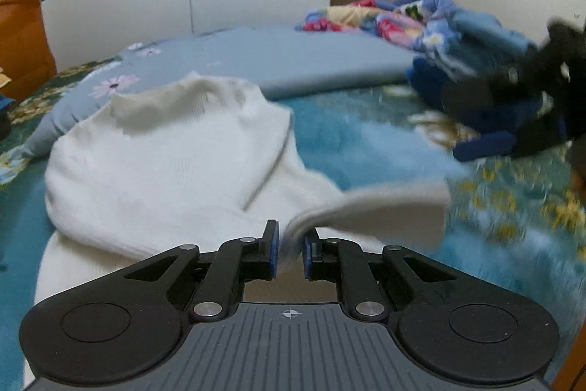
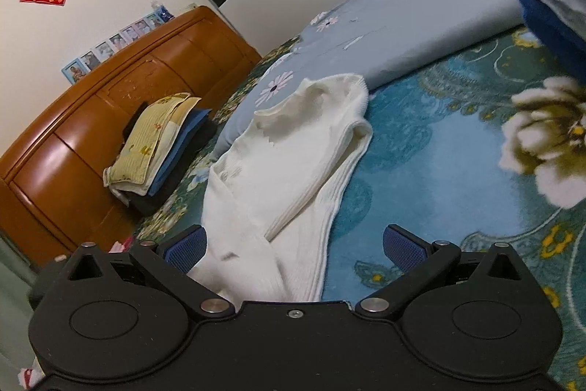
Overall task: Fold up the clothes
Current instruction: 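Carry the sleeve with the left gripper across the sweater body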
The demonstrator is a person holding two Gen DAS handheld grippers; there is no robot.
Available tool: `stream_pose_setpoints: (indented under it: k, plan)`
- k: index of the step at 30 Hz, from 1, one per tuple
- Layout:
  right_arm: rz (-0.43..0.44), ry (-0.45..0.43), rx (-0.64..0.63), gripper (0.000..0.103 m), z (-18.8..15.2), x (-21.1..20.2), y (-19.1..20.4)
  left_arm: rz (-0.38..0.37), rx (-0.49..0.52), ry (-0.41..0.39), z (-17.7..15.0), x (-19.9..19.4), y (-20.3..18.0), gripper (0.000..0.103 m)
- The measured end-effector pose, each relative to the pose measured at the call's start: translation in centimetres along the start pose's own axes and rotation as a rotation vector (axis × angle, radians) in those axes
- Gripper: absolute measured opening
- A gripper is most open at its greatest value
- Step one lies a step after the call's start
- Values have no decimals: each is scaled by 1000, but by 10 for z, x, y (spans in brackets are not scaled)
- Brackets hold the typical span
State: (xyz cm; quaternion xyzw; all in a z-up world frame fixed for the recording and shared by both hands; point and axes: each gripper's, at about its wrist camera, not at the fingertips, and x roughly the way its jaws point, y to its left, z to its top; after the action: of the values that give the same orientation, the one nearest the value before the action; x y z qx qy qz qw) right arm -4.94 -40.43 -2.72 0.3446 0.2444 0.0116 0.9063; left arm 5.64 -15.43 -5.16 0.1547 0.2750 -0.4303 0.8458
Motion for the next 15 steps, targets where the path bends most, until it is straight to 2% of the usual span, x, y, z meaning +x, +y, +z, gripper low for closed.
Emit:
stream_pose_setpoints:
  k: [2,5,7,11,13,15]
  plan:
    - [8,16,0,102,-3,4,0,-3,3,20,-5,-1,1,13]
    - [15,50,-12,102,-5,15,5,-18,-2,37,-11,-8,3,25]
    - [19,71,-26,102,-6,23,9,-27,-5,37,-13,-15,5,41]
    - [26,106,-66,102,-8,39,20,-6,-6,24,-15,-29,12,54]
    - [32,121,-96,102,-6,48,28,15,-29,7,-15,-37,22,68]
    - [39,132,-148,102,-1,58,39,41,-52,-15,-14,-46,33,76]
